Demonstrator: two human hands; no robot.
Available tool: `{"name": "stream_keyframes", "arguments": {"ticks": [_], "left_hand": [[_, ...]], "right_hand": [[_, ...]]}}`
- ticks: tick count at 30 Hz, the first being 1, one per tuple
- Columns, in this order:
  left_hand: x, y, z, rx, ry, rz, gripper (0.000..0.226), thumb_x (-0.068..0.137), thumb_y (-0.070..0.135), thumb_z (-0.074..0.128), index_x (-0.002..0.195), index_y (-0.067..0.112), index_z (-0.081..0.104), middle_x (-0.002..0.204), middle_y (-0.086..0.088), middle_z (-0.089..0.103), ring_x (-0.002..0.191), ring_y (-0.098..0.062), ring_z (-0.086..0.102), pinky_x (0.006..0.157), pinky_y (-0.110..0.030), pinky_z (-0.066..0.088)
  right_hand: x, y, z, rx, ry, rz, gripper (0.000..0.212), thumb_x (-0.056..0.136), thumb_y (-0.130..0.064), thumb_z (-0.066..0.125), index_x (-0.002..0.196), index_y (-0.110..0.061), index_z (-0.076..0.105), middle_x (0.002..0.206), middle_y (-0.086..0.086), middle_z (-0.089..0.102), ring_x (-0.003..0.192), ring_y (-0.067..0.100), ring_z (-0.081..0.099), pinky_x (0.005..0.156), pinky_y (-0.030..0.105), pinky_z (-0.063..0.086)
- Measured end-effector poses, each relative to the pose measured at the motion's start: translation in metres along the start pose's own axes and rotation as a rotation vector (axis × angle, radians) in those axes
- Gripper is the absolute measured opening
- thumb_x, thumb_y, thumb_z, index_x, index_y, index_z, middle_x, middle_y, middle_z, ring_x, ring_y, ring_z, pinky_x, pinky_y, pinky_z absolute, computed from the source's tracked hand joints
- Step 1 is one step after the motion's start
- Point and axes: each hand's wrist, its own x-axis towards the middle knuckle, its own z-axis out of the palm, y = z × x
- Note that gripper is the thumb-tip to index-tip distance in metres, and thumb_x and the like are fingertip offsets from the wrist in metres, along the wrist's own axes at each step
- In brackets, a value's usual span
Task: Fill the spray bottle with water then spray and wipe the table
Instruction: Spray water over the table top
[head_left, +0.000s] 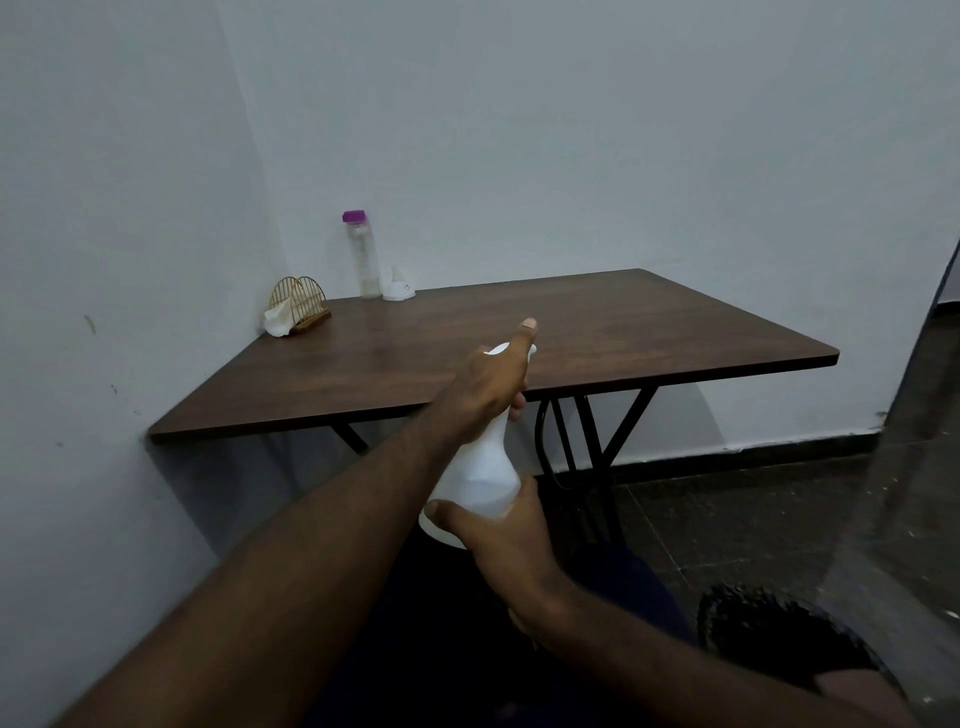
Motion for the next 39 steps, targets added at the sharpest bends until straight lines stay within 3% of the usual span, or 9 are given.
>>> {"name": "stream_keyframes", "arguments": {"ticks": [7,11,13,17,21,25,30,33,39], "left_hand": [[0.002,-0.005,-0.001,-0.152,-0.053,0.001,0.062,0.091,0.065,0.044,0.114,0.012,0.065,0.086,-0.009,0.060,0.078,-0.023,0.065,0.074,-0.037,0.060],[0.003,-0.011,-0.005,-0.161,-0.042,-0.027,0.068,0.088,0.070,0.043,0.113,0.011,0.065,0.091,-0.014,0.064,0.085,-0.028,0.069,0.073,-0.037,0.061],[0.005,-0.016,-0.010,-0.150,-0.015,-0.037,0.072,0.087,0.073,0.040,0.113,0.010,0.065,0.096,-0.018,0.066,0.087,-0.029,0.070,0.063,-0.029,0.060],[0.007,-0.028,-0.021,-0.134,0.093,-0.063,0.073,0.088,0.075,0.029,0.114,0.015,0.063,0.093,-0.017,0.065,0.078,-0.019,0.065,0.045,-0.016,0.050],[0.004,-0.039,-0.029,-0.196,0.260,-0.136,0.069,0.086,0.077,0.030,0.107,0.021,0.064,0.079,-0.006,0.060,0.066,-0.019,0.061,0.062,-0.031,0.058],[-0.002,-0.047,-0.029,-0.150,0.345,-0.170,0.063,0.089,0.075,0.028,0.097,0.023,0.063,0.077,-0.005,0.060,0.063,-0.017,0.057,0.056,-0.029,0.050],[0.002,-0.053,-0.027,-0.220,0.313,-0.184,0.063,0.088,0.074,0.032,0.103,0.021,0.063,0.089,-0.007,0.063,0.071,-0.021,0.065,0.071,-0.037,0.060],[0.005,-0.053,-0.026,-0.241,0.259,-0.173,0.068,0.088,0.073,0.033,0.110,0.017,0.063,0.090,-0.008,0.063,0.080,-0.026,0.068,0.068,-0.035,0.059],[0.007,-0.050,-0.027,-0.268,0.227,-0.144,0.069,0.087,0.073,0.037,0.109,0.013,0.064,0.086,-0.009,0.061,0.074,-0.023,0.062,0.067,-0.034,0.057]], "right_hand": [[0.004,0.001,-0.003,-0.009,-0.004,0.036,0.094,0.048,-0.039,0.091,0.127,-0.027,0.042,0.117,-0.005,0.061,0.104,0.013,0.064,0.082,0.037,0.061],[0.007,0.002,-0.004,-0.015,-0.034,0.069,0.092,0.047,-0.037,0.092,0.125,-0.026,0.045,0.117,-0.002,0.063,0.103,0.015,0.067,0.082,0.040,0.061],[0.010,0.003,-0.004,-0.029,-0.060,0.082,0.088,0.049,-0.034,0.093,0.124,-0.024,0.047,0.117,0.000,0.065,0.102,0.016,0.068,0.081,0.040,0.061],[0.016,-0.004,-0.007,-0.076,-0.194,0.122,0.068,0.056,-0.024,0.092,0.118,-0.016,0.063,0.110,0.006,0.072,0.096,0.020,0.072,0.081,0.046,0.061],[0.017,-0.012,-0.012,-0.130,-0.310,0.149,0.046,0.065,-0.013,0.088,0.108,-0.017,0.071,0.101,0.005,0.076,0.091,0.019,0.074,0.081,0.041,0.062],[0.019,-0.007,-0.010,-0.196,-0.332,0.202,0.067,0.055,-0.025,0.092,0.116,-0.020,0.065,0.106,0.002,0.074,0.095,0.018,0.073,0.080,0.042,0.062],[0.018,-0.007,-0.014,-0.218,-0.338,0.194,0.050,0.061,-0.022,0.089,0.107,-0.024,0.069,0.101,-0.001,0.075,0.093,0.016,0.073,0.075,0.034,0.061],[0.020,-0.007,-0.014,-0.224,-0.332,0.198,0.057,0.055,-0.029,0.089,0.108,-0.023,0.071,0.102,-0.001,0.076,0.094,0.017,0.073,0.082,0.041,0.061],[0.021,-0.007,-0.013,-0.207,-0.326,0.183,0.058,0.053,-0.030,0.089,0.108,-0.022,0.071,0.102,0.000,0.076,0.093,0.018,0.073,0.082,0.043,0.061]]}}
